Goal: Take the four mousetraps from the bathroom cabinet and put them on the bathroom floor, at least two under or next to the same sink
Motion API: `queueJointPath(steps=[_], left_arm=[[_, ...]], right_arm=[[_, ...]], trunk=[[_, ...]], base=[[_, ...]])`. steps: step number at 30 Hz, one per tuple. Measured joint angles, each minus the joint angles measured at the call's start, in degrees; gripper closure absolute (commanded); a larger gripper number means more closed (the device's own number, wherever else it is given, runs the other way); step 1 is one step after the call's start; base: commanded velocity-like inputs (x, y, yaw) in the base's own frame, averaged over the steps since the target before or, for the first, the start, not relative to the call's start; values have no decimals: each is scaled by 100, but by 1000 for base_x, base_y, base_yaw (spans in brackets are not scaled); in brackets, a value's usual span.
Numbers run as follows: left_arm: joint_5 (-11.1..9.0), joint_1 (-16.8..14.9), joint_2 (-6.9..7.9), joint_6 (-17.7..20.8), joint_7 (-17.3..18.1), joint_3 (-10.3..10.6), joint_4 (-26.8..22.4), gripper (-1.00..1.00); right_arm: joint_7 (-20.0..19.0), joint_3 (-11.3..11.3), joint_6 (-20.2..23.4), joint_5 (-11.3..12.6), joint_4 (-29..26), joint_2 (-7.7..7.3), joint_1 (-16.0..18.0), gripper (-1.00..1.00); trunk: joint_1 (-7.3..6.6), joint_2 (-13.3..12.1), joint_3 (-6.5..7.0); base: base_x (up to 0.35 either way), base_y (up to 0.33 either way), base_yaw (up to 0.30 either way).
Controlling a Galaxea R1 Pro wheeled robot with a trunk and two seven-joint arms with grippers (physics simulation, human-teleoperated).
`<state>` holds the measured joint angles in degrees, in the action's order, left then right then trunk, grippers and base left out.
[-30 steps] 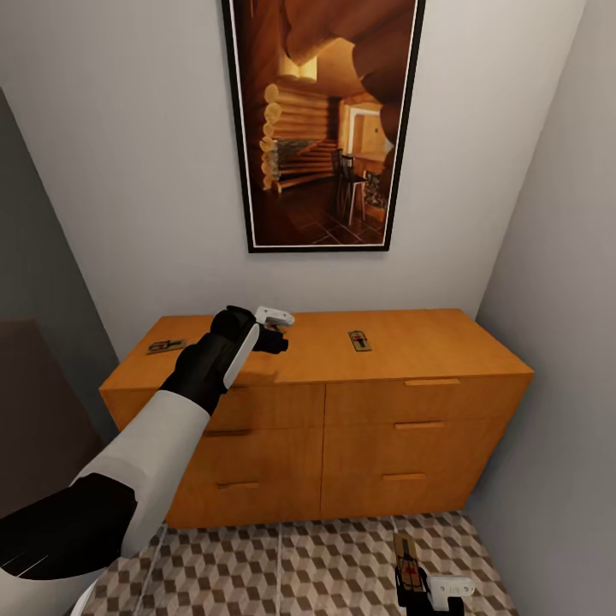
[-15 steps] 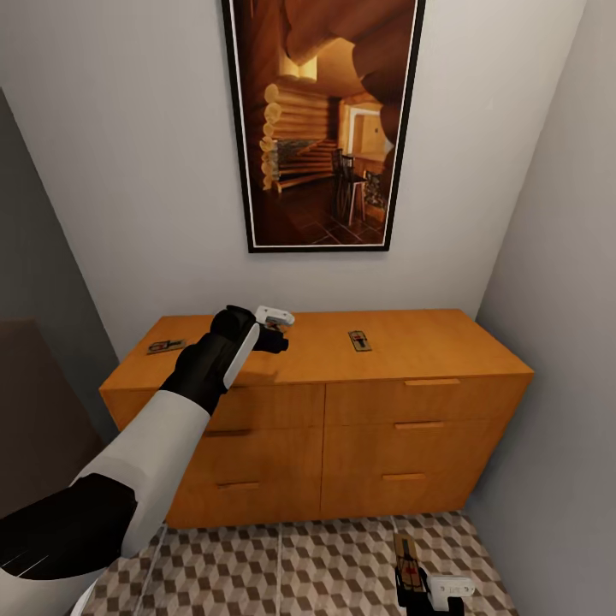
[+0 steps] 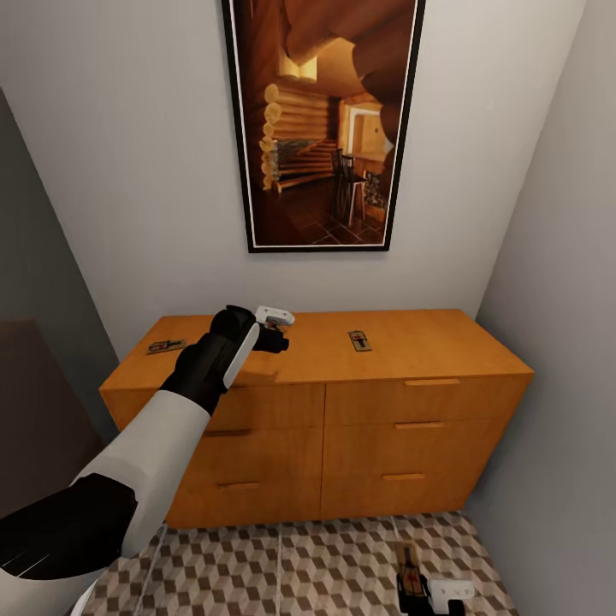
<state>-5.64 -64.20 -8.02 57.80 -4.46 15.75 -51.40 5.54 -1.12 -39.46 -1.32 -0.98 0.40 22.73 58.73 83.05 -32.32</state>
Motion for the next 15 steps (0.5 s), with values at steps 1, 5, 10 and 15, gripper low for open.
queueJointPath(steps=[1,5,10,15], left_arm=[[-1,0,0,0,0,0,6,-100],[-2,4,0,0,-5,-4,34,-100],[-20,8,1,-2,-12,-14,49,-100],[-32,8,0,-7,-30,-52,53,-100]], right_arm=[[-3,2,12,3,-1,4,0,100],[-1,4,49,6,-1,9,0,100],[-1,8,63,6,-3,1,0,100],[-6,5,65,7,-3,2,0,100]], trunk=[[0,0,0],[0,0,0],[0,0,0],[0,0,0]], base=[[0,0,0],[0,0,0],[0,0,0],[0,0,0]])
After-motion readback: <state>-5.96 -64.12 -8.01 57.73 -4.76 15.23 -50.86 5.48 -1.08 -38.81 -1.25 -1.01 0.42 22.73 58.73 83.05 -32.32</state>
